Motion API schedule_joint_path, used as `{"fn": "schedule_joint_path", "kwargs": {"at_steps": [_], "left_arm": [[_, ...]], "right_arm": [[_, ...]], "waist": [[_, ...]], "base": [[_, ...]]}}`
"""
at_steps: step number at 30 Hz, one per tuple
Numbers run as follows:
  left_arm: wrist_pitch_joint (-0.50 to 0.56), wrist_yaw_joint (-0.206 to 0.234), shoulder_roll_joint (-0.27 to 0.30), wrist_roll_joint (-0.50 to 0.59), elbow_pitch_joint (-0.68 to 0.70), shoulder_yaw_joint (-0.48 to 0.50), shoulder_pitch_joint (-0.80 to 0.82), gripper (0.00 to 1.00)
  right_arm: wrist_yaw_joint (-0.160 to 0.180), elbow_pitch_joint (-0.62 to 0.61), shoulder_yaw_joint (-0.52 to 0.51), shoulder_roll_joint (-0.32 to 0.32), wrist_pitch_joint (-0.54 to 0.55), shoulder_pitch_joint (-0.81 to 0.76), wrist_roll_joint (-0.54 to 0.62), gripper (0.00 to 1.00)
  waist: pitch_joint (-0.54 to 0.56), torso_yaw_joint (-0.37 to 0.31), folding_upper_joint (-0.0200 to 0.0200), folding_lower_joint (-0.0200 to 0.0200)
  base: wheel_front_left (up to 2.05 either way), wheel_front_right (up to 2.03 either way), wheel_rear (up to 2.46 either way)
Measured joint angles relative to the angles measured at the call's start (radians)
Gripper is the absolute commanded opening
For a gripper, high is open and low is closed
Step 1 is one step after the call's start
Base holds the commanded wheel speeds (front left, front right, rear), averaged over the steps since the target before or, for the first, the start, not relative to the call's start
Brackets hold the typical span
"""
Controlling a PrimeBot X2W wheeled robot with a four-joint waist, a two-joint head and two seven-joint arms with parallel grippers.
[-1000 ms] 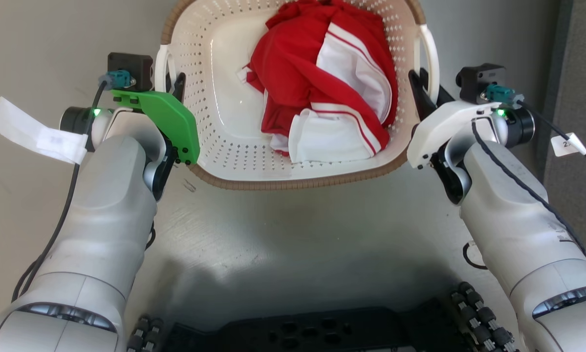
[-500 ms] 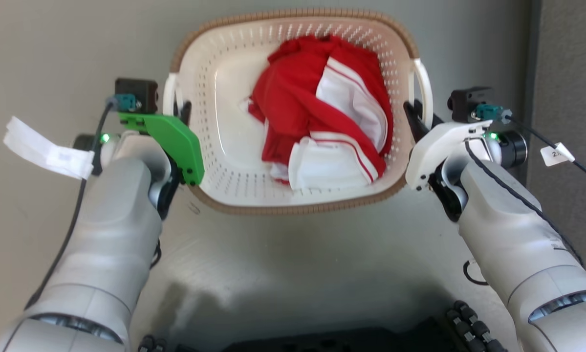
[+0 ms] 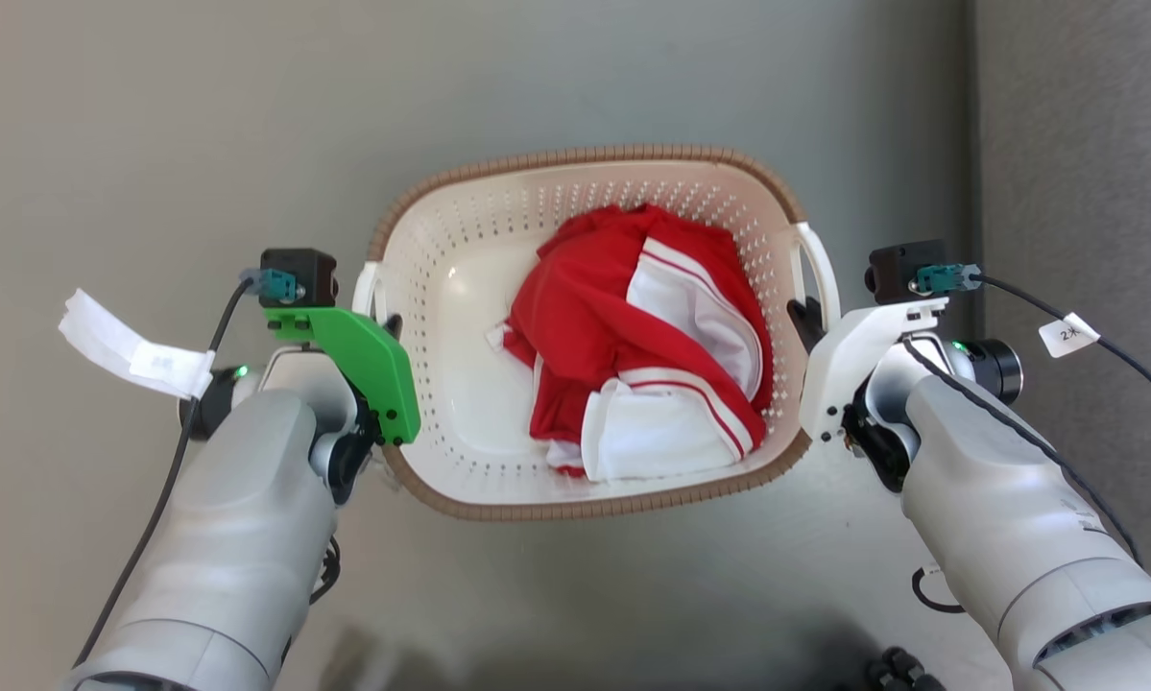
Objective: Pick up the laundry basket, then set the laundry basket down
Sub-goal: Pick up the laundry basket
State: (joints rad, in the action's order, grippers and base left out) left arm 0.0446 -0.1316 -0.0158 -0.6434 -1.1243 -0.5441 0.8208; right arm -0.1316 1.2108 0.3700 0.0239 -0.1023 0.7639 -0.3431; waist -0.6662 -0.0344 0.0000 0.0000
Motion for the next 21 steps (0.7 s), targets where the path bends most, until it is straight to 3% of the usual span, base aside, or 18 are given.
{"fn": "schedule_joint_path", "kwargs": {"at_steps": [21], "left_arm": [[0.137, 0.001, 0.004, -0.124, -0.012, -0.042, -0.087, 0.00]], "right_arm": [[-0.001, 0.008, 0.077, 0.000, 0.178, -0.098, -0.113, 0.00]], "waist": [[0.264, -0.013, 0.0000, -0.0001]], "base": [[0.00, 0.00, 0.00]]}}
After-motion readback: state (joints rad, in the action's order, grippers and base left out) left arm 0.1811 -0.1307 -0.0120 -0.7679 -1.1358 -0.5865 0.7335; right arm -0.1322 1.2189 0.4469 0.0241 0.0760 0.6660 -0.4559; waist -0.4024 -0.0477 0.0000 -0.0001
